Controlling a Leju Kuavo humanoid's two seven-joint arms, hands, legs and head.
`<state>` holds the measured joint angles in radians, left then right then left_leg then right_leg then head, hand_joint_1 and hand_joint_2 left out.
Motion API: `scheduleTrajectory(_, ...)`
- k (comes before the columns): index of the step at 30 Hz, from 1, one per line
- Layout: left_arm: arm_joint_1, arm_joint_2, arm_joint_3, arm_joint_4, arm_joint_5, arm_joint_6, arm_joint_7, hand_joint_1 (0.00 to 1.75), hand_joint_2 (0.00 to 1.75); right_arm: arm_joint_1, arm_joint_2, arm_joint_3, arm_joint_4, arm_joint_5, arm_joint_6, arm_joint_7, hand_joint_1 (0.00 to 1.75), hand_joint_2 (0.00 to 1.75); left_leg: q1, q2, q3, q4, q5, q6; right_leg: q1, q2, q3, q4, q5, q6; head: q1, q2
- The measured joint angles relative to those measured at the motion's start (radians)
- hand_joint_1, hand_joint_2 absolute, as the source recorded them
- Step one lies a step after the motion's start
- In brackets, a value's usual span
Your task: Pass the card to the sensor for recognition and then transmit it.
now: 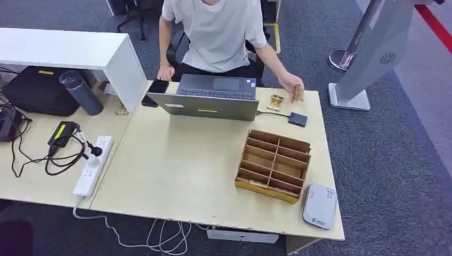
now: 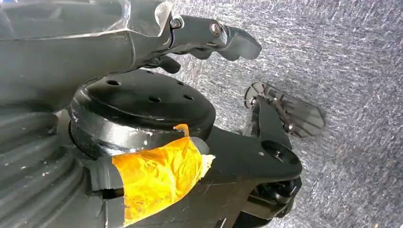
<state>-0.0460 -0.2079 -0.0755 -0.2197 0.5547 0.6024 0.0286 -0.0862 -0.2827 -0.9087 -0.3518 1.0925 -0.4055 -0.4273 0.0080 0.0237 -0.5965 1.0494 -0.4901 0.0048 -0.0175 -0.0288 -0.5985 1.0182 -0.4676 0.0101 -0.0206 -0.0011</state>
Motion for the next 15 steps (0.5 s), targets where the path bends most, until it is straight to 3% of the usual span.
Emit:
scheduleTrajectory(4,-0.001,0.0,-0.008,0.0,-0.003,0.0,-0.005,0.0,1.75,-0.016,-0.008,0.026,-0.073,-0.034,0.032,-0.019,0.0,1.75,0.0,-0.001,0.0,0.0,0.0,0.0,0.0,-0.001,0.001,0.0,0.0,0.0,-0.001,0.0)
scheduleTrajectory(7,-0.002,0.001,-0.014,0.0,-0.008,0.0,-0.015,0.0,1.75,-0.012,-0.009,0.087,-0.176,-0.1,0.053,0.004,0.0,1.75,0.0,0.0,0.0,0.0,0.0,0.0,0.0,0.0,0.0,0.0,0.0,0.0,0.0,0.0)
scheduleTrajectory(10,-0.002,0.001,-0.018,0.0,-0.011,0.0,-0.021,0.0,1.75,0.013,-0.017,0.208,-0.337,-0.205,0.083,0.088,0.0,1.75,0.0,0.0,0.001,0.0,0.0,0.0,0.0,0.0,0.0,0.0,0.0,0.0,0.0,0.0)
scheduleTrajectory(15,-0.003,0.001,-0.031,0.0,-0.012,0.0,-0.033,0.0,1.75,0.04,-0.054,0.38,-0.517,-0.279,0.071,0.141,0.0,1.75,0.0,0.0,0.0,0.0,0.0,0.0,0.0,0.0,0.0,0.001,0.0,0.0,0.0,0.0)
